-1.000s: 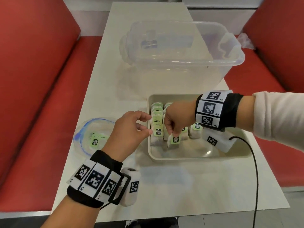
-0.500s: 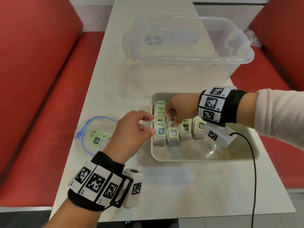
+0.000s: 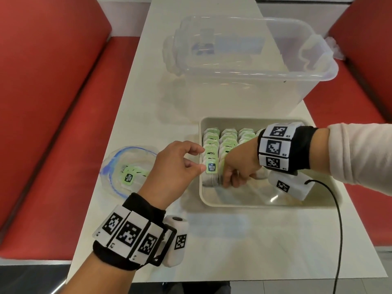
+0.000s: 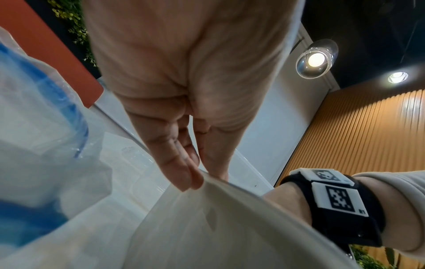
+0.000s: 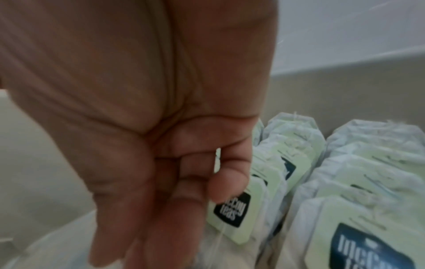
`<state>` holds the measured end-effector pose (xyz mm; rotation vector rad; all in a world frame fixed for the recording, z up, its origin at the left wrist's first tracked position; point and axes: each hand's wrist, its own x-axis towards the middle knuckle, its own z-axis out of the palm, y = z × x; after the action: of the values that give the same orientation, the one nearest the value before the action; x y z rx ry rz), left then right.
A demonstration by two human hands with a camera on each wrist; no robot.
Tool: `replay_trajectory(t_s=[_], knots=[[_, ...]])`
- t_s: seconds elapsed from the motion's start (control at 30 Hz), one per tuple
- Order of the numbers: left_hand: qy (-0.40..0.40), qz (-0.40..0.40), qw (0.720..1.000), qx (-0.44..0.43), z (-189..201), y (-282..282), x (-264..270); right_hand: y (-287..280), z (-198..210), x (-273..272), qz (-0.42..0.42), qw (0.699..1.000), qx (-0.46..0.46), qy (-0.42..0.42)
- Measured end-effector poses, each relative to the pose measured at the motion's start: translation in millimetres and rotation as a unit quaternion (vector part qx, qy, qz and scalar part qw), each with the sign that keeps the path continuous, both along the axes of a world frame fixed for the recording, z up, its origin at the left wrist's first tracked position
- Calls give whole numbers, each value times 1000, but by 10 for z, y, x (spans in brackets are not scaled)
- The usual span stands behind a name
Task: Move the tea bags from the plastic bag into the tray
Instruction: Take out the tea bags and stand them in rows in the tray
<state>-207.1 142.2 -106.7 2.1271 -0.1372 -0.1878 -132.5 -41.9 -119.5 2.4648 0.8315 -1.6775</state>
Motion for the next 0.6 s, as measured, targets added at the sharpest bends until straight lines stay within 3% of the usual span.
replay_trajectory(t_s=[0.2, 0.4, 0.5, 0.6], knots=[[-35, -13, 999, 17, 66, 63, 8, 7, 143, -5, -25, 1000, 5, -12], [-147, 111, 974, 135, 244, 889, 120, 79, 751, -118, -116, 972, 111, -173], [-87, 184, 963, 175, 145, 1236, 85, 248, 971, -259, -146, 944, 165, -245], [66, 182, 967, 168, 7, 1309, 21, 547, 1068, -452, -173, 919, 214, -282]])
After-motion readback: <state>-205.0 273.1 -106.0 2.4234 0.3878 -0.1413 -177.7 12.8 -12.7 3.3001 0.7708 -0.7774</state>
